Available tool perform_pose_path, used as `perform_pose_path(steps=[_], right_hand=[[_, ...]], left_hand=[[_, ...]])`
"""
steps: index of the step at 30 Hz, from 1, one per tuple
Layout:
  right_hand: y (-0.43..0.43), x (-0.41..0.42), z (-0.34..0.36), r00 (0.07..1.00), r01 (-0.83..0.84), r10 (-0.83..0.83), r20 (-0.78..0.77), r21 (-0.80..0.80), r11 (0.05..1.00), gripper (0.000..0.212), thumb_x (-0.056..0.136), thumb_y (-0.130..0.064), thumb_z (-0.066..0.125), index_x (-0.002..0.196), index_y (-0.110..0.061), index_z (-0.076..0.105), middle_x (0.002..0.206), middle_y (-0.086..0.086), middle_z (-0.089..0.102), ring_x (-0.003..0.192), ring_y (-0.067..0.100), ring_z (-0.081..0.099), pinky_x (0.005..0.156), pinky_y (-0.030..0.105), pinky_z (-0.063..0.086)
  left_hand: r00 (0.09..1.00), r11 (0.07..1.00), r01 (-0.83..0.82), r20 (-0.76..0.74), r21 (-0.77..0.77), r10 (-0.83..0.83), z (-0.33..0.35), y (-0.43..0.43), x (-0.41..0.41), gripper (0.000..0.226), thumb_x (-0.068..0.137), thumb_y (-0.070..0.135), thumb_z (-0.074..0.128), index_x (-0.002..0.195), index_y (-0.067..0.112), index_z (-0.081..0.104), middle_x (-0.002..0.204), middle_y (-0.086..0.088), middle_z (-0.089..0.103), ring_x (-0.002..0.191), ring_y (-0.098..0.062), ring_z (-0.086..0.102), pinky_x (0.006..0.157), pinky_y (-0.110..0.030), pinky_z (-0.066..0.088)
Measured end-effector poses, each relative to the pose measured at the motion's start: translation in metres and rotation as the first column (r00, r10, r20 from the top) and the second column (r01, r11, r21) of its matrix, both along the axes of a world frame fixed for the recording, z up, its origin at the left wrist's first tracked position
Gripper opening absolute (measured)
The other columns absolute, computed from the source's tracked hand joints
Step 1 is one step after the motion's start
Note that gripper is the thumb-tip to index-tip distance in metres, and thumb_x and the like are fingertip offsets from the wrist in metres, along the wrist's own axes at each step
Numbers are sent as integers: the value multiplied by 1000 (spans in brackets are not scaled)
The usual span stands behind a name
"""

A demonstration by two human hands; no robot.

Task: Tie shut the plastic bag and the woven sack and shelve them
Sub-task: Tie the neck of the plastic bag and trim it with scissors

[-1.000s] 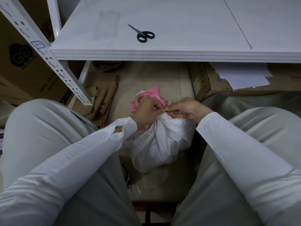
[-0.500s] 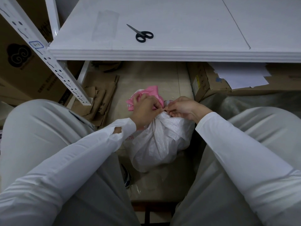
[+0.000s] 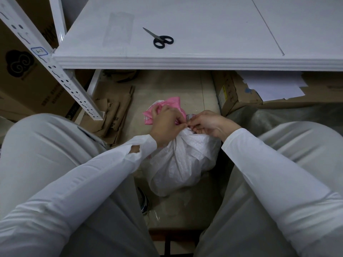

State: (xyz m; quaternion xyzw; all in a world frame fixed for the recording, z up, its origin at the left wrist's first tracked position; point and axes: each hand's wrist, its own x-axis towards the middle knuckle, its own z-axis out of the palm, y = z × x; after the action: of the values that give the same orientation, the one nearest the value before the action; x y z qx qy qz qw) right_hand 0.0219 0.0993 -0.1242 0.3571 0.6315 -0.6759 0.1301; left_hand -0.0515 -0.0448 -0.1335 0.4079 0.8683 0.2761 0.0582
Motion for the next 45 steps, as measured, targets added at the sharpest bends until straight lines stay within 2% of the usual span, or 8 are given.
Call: perform_pose_path(steps=[6,10,18,23,32,39,45], right_hand=[[-1,0,1,1000,-4,4,15,-20,1000,5,88,1,63,84,0,66,69,9,58,60,14,54,57,20,49],[-2,0,2,1000,-4,4,-3,-21,1000,10,88,3,62,80,-2,66,67,9,58,59,14,54,54,18,50],[-7,0,1,1000,18,-18,-22,10,1000,16,88,5,59,75,-3,63,64,8,55,56,13,50,50,17,46],[-7,0,0,999,38,-37,-25,4,999,17,89,6,59,75,-3,63,61,8,55,54,13,50,46,16,45],[-8,-1,0,999,-9,12,-53,68,998,23,90,5,57,71,-5,65,60,7,55,54,13,48,53,20,44],[-14,-2,-3,997,9,2,-80,132,991,30,89,6,55,63,-7,61,60,9,50,51,15,43,53,25,37],[-15,-2,-4,997,-8,21,-76,178,984,28,89,5,54,63,-6,60,61,10,49,52,16,43,51,25,36]], left_hand=[[1000,1000,5,-10,-29,-6,2,1,1,9,81,29,67,75,29,73,87,16,70,109,-13,48,112,-49,9],[997,999,-34,-65,-16,33,-1,1,6,10,79,33,66,72,29,74,83,15,71,103,-13,49,112,-51,10],[996,996,-81,-45,31,83,0,4,8,15,75,29,67,61,24,71,68,13,68,92,-8,52,112,-48,10],[997,997,-71,-30,32,72,1,3,7,15,74,29,68,61,22,72,66,12,68,92,-9,55,111,-49,13],[997,998,-70,-23,8,70,-1,2,4,15,81,32,65,74,26,76,78,14,71,95,-10,59,112,-51,10],[996,996,-93,0,-10,93,-2,4,1,18,79,29,62,65,21,71,69,12,68,87,-9,59,111,-52,11],[996,996,-78,27,-38,79,-1,4,-1,17,79,24,62,65,18,69,70,8,69,89,-11,58,113,-48,7]])
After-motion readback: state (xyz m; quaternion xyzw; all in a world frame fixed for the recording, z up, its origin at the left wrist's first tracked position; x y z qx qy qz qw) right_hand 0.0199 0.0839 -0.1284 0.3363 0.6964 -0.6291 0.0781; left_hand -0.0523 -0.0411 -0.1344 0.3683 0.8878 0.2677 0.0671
